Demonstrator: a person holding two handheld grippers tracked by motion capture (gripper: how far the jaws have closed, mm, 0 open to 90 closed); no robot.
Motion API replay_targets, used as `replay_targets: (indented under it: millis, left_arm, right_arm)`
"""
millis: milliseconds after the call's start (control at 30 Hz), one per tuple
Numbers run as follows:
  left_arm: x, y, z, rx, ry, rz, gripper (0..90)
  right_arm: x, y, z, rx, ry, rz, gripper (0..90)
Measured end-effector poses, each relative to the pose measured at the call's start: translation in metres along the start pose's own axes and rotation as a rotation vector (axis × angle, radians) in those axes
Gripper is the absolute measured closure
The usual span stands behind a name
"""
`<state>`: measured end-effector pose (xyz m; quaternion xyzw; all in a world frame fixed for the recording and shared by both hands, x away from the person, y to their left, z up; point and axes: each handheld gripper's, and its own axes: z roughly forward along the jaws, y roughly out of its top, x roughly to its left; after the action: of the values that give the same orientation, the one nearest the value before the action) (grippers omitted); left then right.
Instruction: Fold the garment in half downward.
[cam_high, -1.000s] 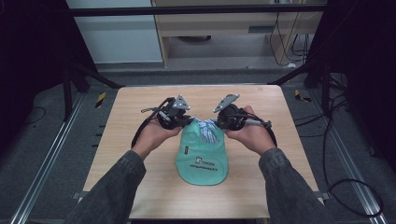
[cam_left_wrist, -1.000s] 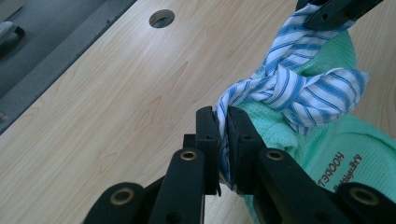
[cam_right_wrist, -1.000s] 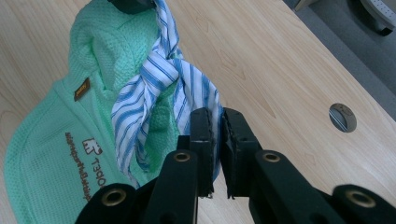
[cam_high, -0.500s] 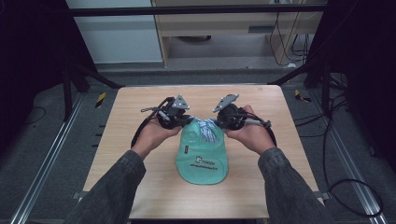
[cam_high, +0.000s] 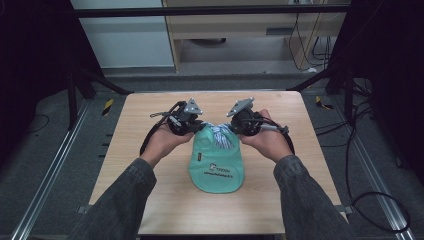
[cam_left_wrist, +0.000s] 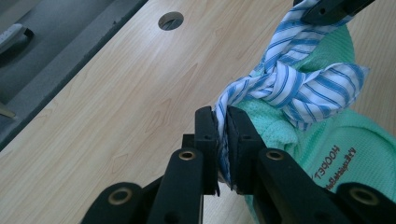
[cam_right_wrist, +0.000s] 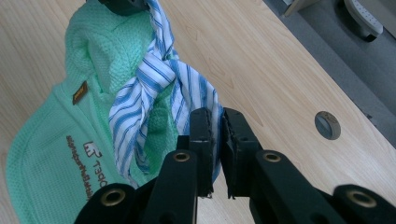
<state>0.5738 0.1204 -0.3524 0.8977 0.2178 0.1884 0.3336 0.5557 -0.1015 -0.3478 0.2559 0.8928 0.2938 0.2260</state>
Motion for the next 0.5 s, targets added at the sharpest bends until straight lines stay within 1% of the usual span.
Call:
replay_targets:
  millis: [167, 300, 400, 500]
  left_arm:
    - [0.0038, 0.0004, 0.0037, 0.008, 0.007, -0.001, 83.7]
    - [0.0064, 0.0033, 0.0039, 0.004, 0.012, -0.003, 83.5]
    - [0.0030, 0.0035, 0.0054, 0.005, 0.021, 0.014, 83.3]
    - [-0.0033, 0.0009, 0.0077, 0.012, 0.030, 0.036, 83.2]
  right_arm:
    - [-0.0020, 0.0014, 0.0067, 0.009, -0.004, 0.003, 83.1]
    - [-0.0053, 0.0024, 0.0088, 0.004, -0.011, 0.012, 83.1]
    - [-0.0057, 0.0017, 0.0093, 0.006, -0.017, 0.011, 83.1]
    - [-0.0030, -0.0019, 0.0094, 0.013, -0.020, -0.003, 83.1]
